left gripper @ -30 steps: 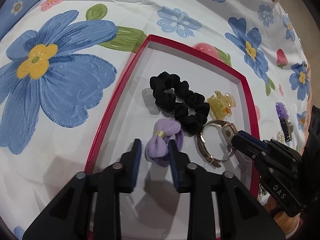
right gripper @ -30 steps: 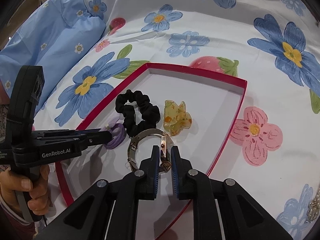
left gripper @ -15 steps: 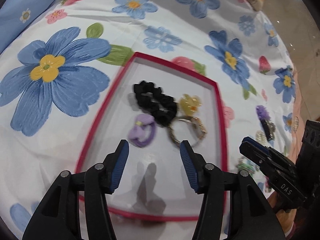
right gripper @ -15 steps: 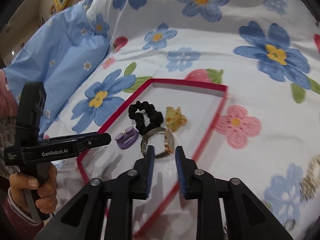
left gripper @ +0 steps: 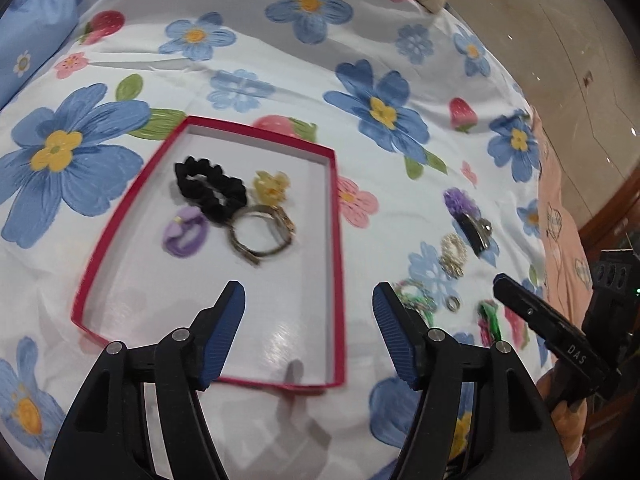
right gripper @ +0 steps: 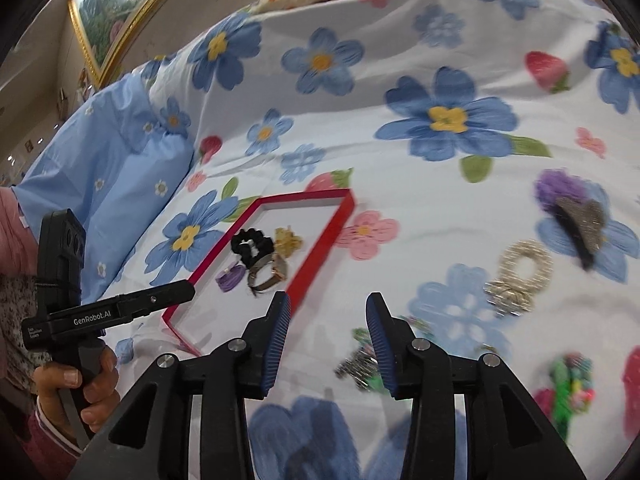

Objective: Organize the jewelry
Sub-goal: 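Move both open tools back over the remaining jewelry, then grasp the beaded bracelet with the left tool while the right tool grasps the colorful beaded hair clip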

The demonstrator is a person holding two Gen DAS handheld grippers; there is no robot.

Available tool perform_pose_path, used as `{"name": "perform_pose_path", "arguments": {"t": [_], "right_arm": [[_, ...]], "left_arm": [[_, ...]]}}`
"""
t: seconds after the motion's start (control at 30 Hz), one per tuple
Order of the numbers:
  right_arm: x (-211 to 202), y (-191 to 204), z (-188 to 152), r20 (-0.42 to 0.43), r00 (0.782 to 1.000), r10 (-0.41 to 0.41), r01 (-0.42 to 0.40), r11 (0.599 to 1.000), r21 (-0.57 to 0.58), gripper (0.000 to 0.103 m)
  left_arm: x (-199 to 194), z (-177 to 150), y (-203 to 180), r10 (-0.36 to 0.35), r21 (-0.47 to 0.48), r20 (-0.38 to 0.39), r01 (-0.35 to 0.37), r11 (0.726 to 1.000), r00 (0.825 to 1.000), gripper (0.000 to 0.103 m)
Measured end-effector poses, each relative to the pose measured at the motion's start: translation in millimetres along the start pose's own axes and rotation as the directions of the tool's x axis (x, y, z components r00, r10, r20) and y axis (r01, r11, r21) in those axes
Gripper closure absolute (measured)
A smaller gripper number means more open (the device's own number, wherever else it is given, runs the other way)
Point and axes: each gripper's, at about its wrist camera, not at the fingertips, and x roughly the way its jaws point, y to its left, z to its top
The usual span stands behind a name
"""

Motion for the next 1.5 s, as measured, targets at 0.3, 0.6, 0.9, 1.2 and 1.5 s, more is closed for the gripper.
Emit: {"name": "perform_pose_path", "arguments": {"t": [0.3, 0.6, 0.9, 1.2, 1.5], "right_arm": [[-46, -40, -29, 0.04, 0.995, -0.096, 0.093, 0.993, 0.071, 0.059], [-74, -73, -58, 0.03, 0.986, -0.161, 0.156, 0.978, 0.139, 0.059], [-81, -99, -71, 0.017, 0.982, -0.187, 0.18, 0.965, 0.19, 0.059], [-73, -112, -66, -0.007, 0.98, -0.201, 0.199, 0.963, 0.184, 0.059], [-52, -152, -53, -0.067, 0.967, -0.245, 0.253, 0.944, 0.209, 0.06]], "left_arm": [[8, -16, -36, -0.03, 0.069, -0.043, 0.033, 0.997, 0.999, 0.037], [22, -31, -72, -0.041, 0.15, -0.093, 0.054, 0.987, 0.995, 0.037], [46, -34, -110, -0.014, 0.292, -0.149, 0.057, 0.955, 0.989, 0.037], [91, -26, -156, 0.022, 0.469, -0.218, 0.085, 0.879, 0.976, 0.037], [142, -19, -181, 0.081, 0.571, -0.272, 0.094, 0.815, 0.959, 0.039]]}}
